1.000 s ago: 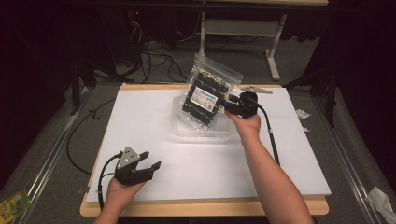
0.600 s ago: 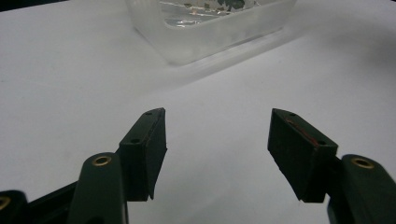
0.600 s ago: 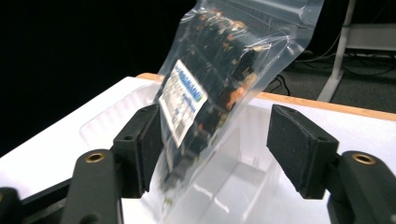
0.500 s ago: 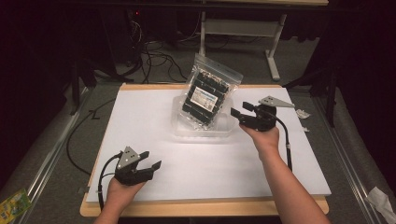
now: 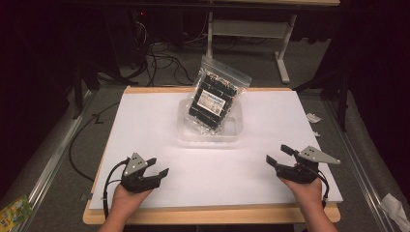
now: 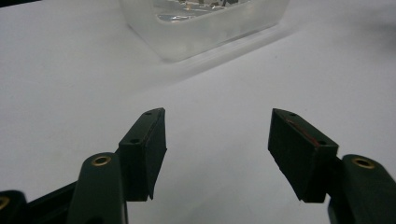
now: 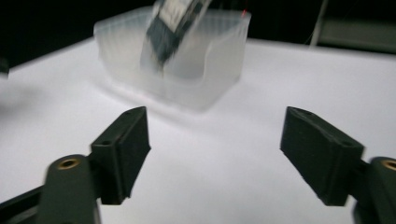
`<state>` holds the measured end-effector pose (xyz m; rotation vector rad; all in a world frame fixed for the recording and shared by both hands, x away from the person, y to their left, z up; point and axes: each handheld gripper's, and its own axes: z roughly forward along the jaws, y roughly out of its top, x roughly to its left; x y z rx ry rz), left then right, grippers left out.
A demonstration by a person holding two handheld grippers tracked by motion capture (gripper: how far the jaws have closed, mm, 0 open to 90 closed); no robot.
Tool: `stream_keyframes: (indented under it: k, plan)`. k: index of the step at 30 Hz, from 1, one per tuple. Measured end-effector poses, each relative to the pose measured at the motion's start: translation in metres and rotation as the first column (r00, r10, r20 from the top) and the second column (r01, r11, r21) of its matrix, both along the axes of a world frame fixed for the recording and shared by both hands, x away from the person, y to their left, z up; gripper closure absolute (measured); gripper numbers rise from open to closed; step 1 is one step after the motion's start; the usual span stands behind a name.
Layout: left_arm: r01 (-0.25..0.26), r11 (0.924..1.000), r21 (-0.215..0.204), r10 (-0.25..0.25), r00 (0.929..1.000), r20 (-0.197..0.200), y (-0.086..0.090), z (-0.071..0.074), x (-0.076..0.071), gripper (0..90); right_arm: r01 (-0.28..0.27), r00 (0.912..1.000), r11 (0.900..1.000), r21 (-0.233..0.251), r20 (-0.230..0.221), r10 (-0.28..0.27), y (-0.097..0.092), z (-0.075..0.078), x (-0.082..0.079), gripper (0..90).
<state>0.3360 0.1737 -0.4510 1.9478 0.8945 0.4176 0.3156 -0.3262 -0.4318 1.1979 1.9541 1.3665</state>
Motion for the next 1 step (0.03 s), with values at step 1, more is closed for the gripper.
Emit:
stream_keyframes:
  k: [1]
  plan:
    - [-0.003, 1.0, -0.001, 0.003, 1.0, 0.001, -0.0005, -0.0002, 0.0004, 37.2, 0.003, 1.0, 0.9991, -0.043, -0.005, -0.003, -0.0014, -0.0024, -0.0015, 22.2]
